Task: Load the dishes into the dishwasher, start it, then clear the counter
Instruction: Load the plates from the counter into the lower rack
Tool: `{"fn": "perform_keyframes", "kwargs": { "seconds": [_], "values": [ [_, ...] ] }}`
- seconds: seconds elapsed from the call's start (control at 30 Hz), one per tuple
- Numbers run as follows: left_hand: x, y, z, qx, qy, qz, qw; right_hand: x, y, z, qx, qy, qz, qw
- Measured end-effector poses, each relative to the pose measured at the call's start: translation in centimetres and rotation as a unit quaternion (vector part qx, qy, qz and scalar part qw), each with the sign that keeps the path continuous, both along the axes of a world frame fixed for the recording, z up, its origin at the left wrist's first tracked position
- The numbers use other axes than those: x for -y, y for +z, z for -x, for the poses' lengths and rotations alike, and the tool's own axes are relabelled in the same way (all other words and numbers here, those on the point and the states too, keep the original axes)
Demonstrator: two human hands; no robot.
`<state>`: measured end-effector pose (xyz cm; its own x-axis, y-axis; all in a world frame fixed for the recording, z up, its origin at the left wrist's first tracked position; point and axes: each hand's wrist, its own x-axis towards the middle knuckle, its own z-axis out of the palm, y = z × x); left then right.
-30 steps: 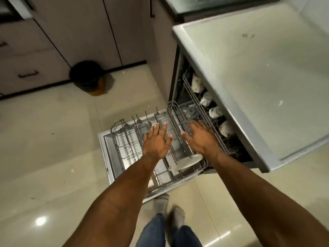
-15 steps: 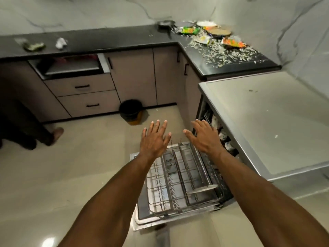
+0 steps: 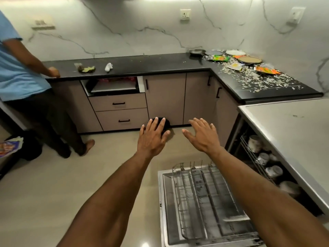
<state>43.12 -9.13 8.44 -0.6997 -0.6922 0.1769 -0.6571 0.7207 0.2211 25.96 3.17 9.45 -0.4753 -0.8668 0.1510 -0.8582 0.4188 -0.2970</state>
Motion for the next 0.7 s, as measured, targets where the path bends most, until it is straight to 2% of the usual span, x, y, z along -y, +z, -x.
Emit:
{"fn": "perform_keyframes", "kwargs": {
  "seconds": [0.33, 0.7],
  "values": [
    [12.4, -0.4, -7.0, 0.004, -0.009, -0.014, 1.0, 12.3, 0.4, -7.4, -0.007, -0.016, -0.001, 1.0],
    [26.3, -1.6, -4.3, 0.023, -0.028, -0.015, 0.999, 25.3, -1.4, -4.4, -0.001, -0.034, -0.01, 0.999]
  ]
}}
